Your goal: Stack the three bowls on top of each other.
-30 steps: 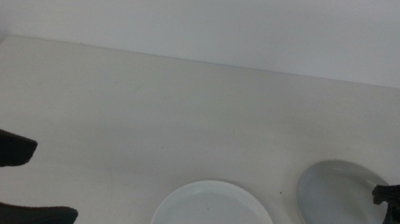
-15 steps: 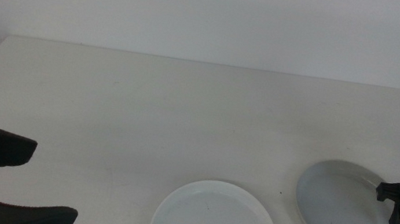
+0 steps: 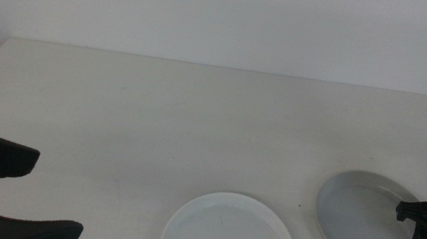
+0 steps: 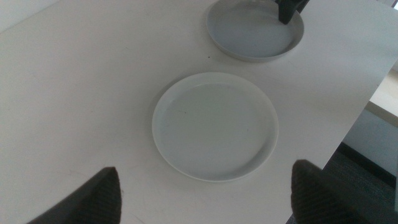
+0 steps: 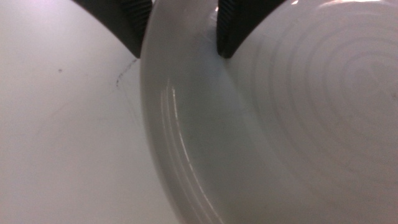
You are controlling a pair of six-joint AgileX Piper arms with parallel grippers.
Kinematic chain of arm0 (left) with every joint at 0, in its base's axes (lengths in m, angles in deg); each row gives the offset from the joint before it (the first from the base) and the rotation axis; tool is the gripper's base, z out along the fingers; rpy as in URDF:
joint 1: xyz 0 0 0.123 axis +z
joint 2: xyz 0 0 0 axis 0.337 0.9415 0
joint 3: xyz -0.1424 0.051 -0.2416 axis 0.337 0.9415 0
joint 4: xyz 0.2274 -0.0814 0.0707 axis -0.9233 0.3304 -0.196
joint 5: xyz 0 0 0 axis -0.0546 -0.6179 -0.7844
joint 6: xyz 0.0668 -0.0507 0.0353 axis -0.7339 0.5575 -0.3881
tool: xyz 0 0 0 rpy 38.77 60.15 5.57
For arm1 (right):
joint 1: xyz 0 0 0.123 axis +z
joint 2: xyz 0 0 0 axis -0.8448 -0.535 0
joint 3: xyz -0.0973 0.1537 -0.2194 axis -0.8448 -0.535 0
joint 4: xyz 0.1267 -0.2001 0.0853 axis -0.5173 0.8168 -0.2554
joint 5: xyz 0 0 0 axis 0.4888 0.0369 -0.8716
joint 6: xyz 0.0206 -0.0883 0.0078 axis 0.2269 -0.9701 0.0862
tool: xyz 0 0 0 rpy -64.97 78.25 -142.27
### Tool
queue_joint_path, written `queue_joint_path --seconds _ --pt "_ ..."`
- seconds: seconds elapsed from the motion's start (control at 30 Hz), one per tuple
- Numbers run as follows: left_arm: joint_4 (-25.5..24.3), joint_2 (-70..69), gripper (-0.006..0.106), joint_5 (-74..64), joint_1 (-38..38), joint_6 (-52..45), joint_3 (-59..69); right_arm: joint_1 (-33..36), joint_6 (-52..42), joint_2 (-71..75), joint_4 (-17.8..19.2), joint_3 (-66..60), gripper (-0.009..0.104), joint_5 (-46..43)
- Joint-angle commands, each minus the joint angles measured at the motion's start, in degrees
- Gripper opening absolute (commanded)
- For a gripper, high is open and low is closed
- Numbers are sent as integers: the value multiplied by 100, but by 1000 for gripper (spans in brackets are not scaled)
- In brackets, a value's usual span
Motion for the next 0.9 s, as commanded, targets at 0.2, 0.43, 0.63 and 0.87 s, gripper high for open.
queue_joint_path --seconds 0.2,0.43,0.63,0.87 --pt "82 13 105 359 -8 45 -153 -44 -45 257 79 130 -1 19" --pt "82 13 105 359 -8 45 -153 -44 140 1106 69 337 -1 156" --pt "82 13 105 359 -8 45 -153 -22 183 1841 -133 962 -1 721" --pt "82 13 105 359 -8 45 -153 560 183 2360 -182 1431 -1 1065"
